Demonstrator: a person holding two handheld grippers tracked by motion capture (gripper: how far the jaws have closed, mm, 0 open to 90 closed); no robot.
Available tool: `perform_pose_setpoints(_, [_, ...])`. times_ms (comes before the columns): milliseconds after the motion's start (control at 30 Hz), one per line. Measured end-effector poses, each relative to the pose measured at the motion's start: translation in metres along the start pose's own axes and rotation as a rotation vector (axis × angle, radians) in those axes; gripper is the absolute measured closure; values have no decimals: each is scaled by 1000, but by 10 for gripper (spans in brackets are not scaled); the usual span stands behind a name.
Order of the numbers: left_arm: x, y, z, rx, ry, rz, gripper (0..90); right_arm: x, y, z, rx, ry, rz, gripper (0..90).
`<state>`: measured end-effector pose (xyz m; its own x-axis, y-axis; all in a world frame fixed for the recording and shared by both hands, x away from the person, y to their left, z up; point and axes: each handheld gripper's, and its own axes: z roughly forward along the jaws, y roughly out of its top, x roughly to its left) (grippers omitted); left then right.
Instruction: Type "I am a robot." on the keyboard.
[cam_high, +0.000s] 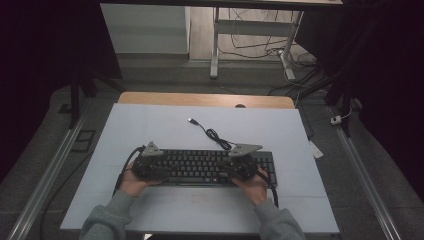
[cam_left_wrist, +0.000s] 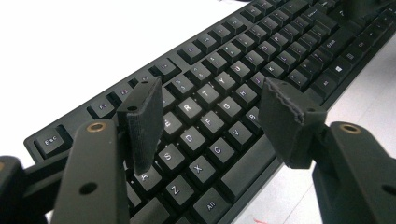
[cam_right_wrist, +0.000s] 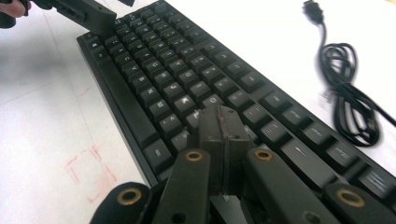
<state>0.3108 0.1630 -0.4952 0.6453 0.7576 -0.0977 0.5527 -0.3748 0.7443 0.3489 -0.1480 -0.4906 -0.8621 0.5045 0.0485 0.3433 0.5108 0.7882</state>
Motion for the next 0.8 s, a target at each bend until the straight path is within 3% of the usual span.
perform_pose_setpoints(400, [1,0,1,5,-6,3,394,5,15,38,53,0,-21,896])
perform_pose_setpoints(800, [1,-1,2,11,-6,4,390,0,18,54,80,-33,-14,895])
